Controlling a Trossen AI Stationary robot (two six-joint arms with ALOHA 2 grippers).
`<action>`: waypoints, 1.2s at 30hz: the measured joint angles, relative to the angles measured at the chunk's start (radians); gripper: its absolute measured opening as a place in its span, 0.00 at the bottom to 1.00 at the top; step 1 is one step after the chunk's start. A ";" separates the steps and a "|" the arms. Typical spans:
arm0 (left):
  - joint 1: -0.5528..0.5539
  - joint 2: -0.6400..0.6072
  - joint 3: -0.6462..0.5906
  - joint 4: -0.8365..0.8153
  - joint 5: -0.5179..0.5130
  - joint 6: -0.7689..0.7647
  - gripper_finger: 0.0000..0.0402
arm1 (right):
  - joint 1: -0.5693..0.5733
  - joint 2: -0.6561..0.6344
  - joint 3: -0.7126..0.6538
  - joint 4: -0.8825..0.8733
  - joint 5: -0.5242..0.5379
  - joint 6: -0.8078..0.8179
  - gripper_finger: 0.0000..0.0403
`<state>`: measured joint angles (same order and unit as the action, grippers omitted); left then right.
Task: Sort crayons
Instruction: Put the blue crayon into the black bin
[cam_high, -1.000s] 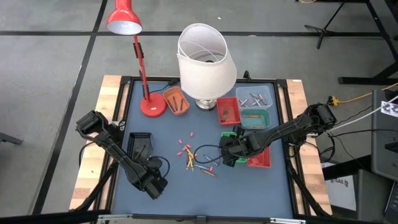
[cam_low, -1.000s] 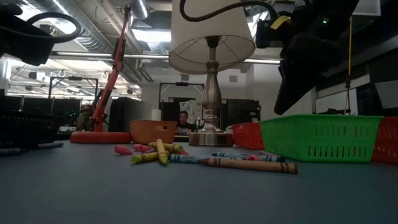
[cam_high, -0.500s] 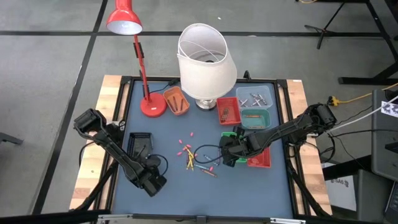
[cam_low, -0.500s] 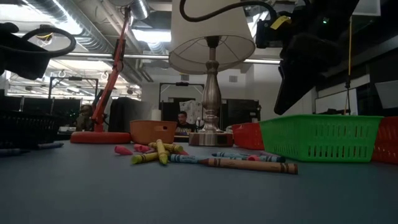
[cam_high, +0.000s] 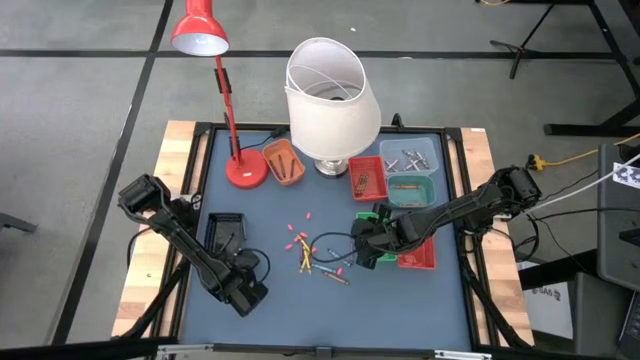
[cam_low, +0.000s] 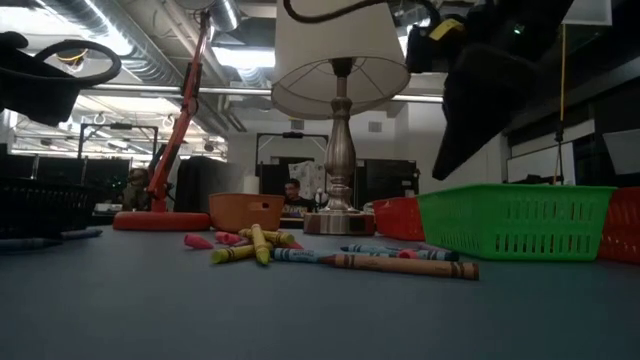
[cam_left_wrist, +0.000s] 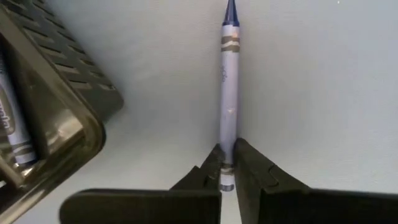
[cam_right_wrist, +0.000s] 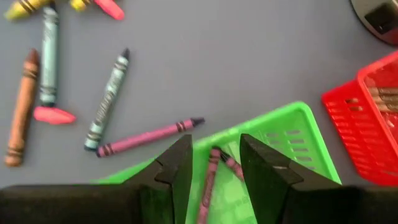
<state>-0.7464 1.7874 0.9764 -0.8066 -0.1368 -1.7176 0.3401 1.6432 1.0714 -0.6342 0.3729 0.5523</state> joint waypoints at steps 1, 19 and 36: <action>0.000 0.000 0.004 -0.005 -0.001 0.000 0.01 | 0.000 0.000 0.000 0.014 0.000 0.000 0.33; 0.006 0.001 0.227 -0.138 -0.056 0.080 0.01 | 0.000 0.000 0.000 0.287 0.000 -0.001 0.33; 0.013 -0.151 0.345 -0.731 0.001 -0.059 0.01 | 0.000 0.032 0.001 0.468 0.000 0.000 0.33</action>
<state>-0.7334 1.6360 1.3214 -1.5374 -0.1361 -1.7771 0.3401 1.6750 1.0725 -0.1667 0.3727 0.5528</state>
